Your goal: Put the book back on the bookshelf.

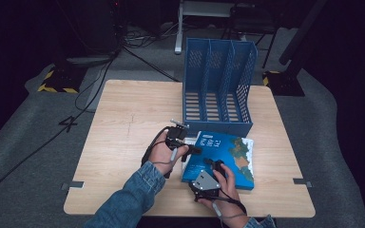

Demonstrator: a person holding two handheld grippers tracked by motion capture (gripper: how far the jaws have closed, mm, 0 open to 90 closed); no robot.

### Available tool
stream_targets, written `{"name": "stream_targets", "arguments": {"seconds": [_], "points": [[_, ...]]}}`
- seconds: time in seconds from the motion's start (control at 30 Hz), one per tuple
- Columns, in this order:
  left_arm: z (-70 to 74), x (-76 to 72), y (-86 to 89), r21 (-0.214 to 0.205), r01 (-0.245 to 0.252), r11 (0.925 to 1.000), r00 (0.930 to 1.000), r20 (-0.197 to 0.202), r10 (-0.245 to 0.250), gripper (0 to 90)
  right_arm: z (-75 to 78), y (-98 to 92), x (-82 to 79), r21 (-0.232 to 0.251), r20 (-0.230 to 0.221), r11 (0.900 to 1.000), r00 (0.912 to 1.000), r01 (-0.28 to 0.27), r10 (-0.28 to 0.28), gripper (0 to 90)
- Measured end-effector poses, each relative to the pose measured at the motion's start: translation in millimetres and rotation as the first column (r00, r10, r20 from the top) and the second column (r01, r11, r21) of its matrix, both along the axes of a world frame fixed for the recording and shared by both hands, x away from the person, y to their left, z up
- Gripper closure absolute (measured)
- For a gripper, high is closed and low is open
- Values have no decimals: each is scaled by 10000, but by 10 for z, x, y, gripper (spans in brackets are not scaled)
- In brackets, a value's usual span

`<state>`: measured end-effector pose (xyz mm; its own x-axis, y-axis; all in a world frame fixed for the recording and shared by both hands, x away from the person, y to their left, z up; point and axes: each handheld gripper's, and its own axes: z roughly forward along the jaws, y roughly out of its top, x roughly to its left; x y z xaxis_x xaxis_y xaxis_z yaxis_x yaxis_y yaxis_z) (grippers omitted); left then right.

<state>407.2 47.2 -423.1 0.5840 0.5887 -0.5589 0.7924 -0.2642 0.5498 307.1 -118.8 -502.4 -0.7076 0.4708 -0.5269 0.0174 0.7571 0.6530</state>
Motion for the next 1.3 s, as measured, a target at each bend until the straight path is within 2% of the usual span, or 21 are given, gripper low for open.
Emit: {"name": "stream_targets", "arguments": {"seconds": [0.27, 0.37, 0.4, 0.47, 0.5, 0.53, 0.57, 0.6, 0.63, 0.67, 0.7, 0.73, 0.77, 0.87, 0.9, 0.97, 1.03, 1.07, 1.13, 1.2, 1.3], "points": [[1, -1, 17, -366, -128, 9992, 9998, -125, 124, 742, -35, 4, -5, 78, 569, 9999, 9984, 71, -76, 0], [-21, 0, 24, -352, -230, 9991, 9997, -71, 228, 740, -20, -20, 7, 20, 474, 9999, 9988, -121, 120, 22], [-37, 0, 24, -314, -286, 9991, 9996, 20, 287, 738, -1, -28, 11, 52, 339, 9998, 9993, -177, 175, 56], [-69, -5, 24, -267, -392, 9989, 9991, 135, 396, 735, 82, -49, -3, 307, -198, 9983, 9985, -497, 503, 253], [-85, -3, 28, -307, -467, 9984, 9986, 215, 474, 730, 161, -68, -8, 512, -717, 9938, 9921, -991, 1026, 482], [-99, -1, 32, -365, -541, 9979, 9984, 144, 546, 729, 206, -76, -8, 566, -1015, 9908, 9866, -1228, 1280, 505], [-113, 6, 40, -364, -549, 9978, 9984, 132, 554, 728, 251, -79, -13, 571, -875, 9908, 9880, -1230, 1276, 435], [-125, 12, 45, -299, -510, 9983, 9987, 17, 511, 728, 278, -81, -17, 547, -477, 9929, 9930, -1057, 1083, 500], [-136, 17, 52, -181, -442, 9989, 9990, -57, 441, 731, 296, -101, -26, -326, 621, 9970, 9955, -695, 714, 500], [-148, 21, 58, -88, -357, 9993, 9992, -177, 356, 739, 298, -130, 2, -661, 978, 9971, 9942, -374, 438, 392], [-163, 19, 59, -36, -330, 9994, 9991, -251, 329, 748, 285, -175, 44, -270, 594, 9993, 9979, -260, 275, 368], [-183, 20, 64, 41, -310, 9995, 9991, -294, 311, 755, 279, -226, 65, 538, -86, 9982, 9996, -265, 270, 355], [-197, 23, 71, 32, -292, 9996, 9989, -357, 293, 757, 269, -256, 75, 1154, -673, 9930, 9971, -262, 341, 310], [-226, 12, 85, -15, -364, 9993, 9989, -285, 363, 732, 259, -246, 31, 1046, -567, 9926, 9961, -621, 683, 301], [-238, -2, 86, -24, -406, 9992, 9989, -234, 405, 694, 255, -233, 13, 1126, -709, 9905, 9937, -784, 867, 295], [-270, -54, 93, 260, -406, 9988, 9992, -48, 408, 674, 247, -215, -4, 1303, -1005, 9865, 9885, -993, 1128, 293], [-290, -96, 98, 371, -329, 9988, 9995, 25, 329, 646, 246, -216, -16, 1266, -976, 9868, 9888, -1006, 1133, 279], [-300, -122, 104, 494, -196, 9986, 9998, -43, 198, 622, 246, -221, -20, 1318, -1060, 9865, 9881, -969, 1112, 278], [-320, -175, 109, 860, -47, 9963, 9999, 98, 39, 580, 243, -242, -19, 1470, -1234, 9847, 9860, -940, 1125, 275], [-316, -208, 92, 1471, 107, 9891, 9996, 243, -144, 627, 237, -261, -16, 1599, -1368, 9832, 9844, -885, 1108, 266], [-270, -204, 91, 1448, 153, 9893, 9998, 126, -173, 735, 243, -261, -11, 1557, -1429, 9840, 9836, -872, 1098, 262]]}}
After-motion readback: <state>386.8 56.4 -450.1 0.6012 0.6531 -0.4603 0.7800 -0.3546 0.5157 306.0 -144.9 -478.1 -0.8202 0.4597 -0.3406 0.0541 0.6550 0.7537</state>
